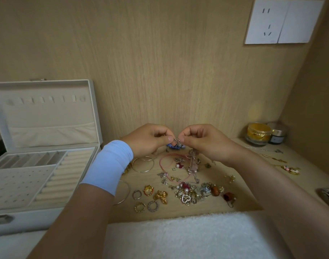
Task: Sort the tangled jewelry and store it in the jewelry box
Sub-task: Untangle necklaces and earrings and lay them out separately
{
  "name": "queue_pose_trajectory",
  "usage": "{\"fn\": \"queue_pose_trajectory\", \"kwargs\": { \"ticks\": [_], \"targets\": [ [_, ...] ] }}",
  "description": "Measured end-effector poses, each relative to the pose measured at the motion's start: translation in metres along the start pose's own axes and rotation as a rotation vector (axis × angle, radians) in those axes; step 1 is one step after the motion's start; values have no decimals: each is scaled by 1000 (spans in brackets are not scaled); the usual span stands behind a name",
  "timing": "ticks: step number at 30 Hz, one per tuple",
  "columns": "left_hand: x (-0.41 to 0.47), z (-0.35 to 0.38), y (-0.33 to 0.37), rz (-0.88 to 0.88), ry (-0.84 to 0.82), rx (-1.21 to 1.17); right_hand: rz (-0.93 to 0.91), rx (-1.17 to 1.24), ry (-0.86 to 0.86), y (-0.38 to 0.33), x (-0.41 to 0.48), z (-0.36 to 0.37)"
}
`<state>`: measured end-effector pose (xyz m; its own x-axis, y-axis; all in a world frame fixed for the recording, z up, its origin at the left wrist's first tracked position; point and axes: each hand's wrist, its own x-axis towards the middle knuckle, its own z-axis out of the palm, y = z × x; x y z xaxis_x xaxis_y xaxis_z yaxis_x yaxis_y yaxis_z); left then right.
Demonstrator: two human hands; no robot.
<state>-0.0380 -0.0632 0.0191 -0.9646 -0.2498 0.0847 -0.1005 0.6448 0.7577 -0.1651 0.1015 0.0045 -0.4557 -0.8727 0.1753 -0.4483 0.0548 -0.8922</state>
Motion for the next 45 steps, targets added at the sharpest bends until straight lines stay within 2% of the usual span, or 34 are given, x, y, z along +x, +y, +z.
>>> {"fn": "queue_pose_trajectory", "kwargs": {
  "ticks": [3,7,14,20,25,27,29,31,32,36,39,42,45],
  "targets": [
    [1,2,0,-24,19,13,-60,-25,39,0,0,1],
    [5,5,-2,12,137,11,-86,-34,93,2,1,1],
    [4,8,-1,72,186,0,-4,97,161,0,2,3],
    [0,9,4,79,176,-126,47,149,99,-2,1,0],
    [-2,6,8,-17,227,-332,102,271,62,2,3,-2],
    [-2,4,9,-28,252,-401,126,228,-9,0,1,-4],
    [-2,2,12,-25,259,-416,157,33,-60,-4,-1,-7],
    [-2,0,14,-16,257,-387,137,-216,-17,-9,-1,-12],
    [-2,0,16,-7,252,-357,98,-268,29,-13,-1,-12],
    [0,1,23,16,222,-236,-123,27,133,-27,-2,-6],
    [0,0,26,18,244,-201,-239,35,184,-30,-1,-1],
    [-1,-3,31,65,291,-266,-156,61,208,-24,4,3],
    [-1,-2,38,119,322,-411,-27,-57,69,-11,7,16]
  ]
}}
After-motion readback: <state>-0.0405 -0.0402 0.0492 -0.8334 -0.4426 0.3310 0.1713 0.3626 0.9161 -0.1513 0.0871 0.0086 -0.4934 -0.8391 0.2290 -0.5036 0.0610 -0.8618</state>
